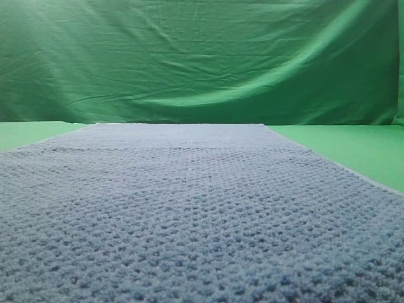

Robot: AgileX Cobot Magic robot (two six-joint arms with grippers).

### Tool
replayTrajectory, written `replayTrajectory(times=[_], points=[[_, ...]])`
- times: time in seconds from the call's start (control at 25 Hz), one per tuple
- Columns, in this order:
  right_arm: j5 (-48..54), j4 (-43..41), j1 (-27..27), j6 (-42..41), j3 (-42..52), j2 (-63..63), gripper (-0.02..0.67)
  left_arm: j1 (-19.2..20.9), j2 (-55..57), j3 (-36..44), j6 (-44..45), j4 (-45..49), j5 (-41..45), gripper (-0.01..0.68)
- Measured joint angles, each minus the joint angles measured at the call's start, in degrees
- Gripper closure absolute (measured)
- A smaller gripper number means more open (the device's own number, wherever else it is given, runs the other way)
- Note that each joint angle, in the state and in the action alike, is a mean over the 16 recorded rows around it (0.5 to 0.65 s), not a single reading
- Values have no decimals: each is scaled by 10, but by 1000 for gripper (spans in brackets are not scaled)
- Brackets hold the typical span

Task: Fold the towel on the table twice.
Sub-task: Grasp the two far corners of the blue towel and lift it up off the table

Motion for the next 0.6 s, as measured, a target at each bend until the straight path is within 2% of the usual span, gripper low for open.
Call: replayTrajectory(times=[0.6], points=[[0,0,0,0,0,0,649,0,0,0,0,0,0,673]])
